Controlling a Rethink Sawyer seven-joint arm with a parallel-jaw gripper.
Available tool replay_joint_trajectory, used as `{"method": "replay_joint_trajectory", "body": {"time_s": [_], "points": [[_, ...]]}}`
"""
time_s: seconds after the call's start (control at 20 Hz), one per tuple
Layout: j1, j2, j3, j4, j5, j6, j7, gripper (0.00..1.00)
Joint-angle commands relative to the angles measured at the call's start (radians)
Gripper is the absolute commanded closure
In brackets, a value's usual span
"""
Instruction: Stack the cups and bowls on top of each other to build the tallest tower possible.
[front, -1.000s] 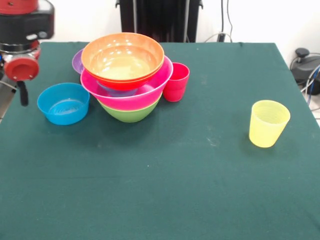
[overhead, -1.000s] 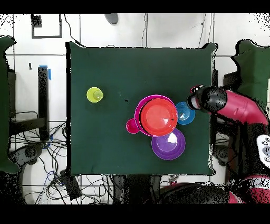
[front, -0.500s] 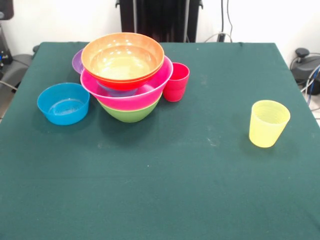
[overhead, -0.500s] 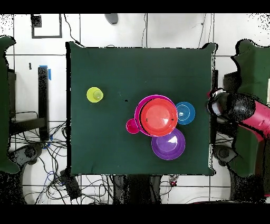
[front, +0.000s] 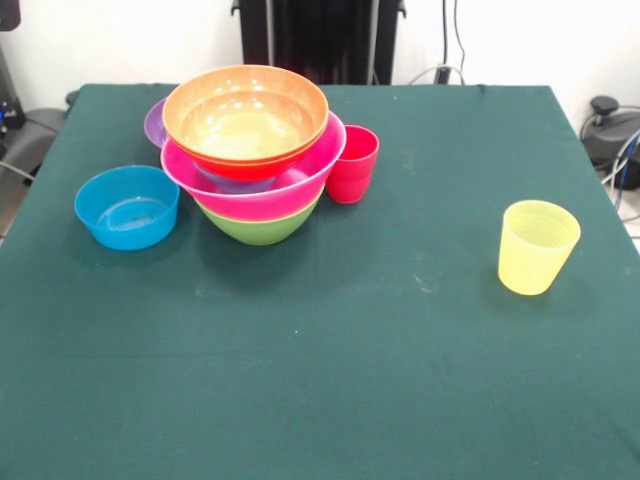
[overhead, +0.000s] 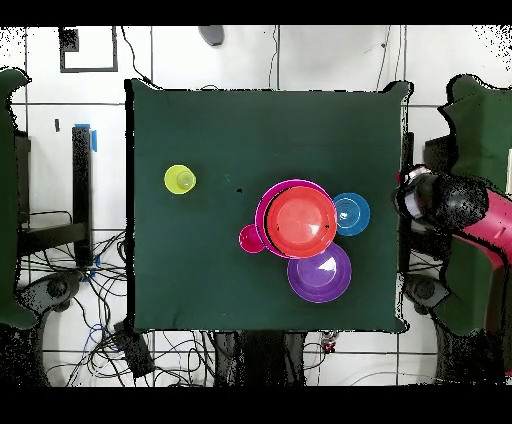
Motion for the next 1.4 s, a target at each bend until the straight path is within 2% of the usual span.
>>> {"method": "replay_joint_trajectory", "body": {"time_s": [0.05,0.75,1.4], "points": [[0.051,0.008,0.108,0.061,-0.059,0.026,-0.202,0.00],[0.050,0.005,0.116,0.047,-0.036,0.071,-0.195,0.00],[0.085,-0.008,0.100,0.059,-0.035,0.080,-0.145,0.00]]}}
